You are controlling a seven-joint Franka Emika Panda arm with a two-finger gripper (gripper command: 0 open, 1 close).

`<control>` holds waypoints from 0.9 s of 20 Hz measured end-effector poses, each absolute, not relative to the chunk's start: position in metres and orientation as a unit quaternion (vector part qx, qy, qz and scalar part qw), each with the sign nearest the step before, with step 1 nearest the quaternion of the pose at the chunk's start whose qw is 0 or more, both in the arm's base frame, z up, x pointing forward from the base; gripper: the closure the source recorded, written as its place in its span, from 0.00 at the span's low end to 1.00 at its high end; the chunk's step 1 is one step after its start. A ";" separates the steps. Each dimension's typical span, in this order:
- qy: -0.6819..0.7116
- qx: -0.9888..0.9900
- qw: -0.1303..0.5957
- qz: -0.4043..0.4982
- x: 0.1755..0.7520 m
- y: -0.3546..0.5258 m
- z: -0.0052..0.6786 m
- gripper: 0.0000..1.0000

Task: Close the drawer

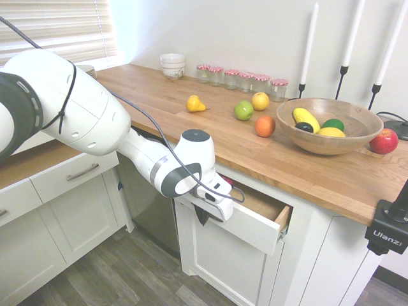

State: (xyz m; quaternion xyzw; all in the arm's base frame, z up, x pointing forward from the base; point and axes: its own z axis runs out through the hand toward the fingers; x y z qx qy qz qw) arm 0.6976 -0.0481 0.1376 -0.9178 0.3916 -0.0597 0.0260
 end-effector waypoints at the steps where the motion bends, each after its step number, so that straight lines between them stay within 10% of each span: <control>1: 0.391 -0.918 0.025 -0.062 0.701 -0.048 0.139 1.00; 18: 0.403 -0.911 0.019 -0.088 0.747 -0.047 0.131 1.00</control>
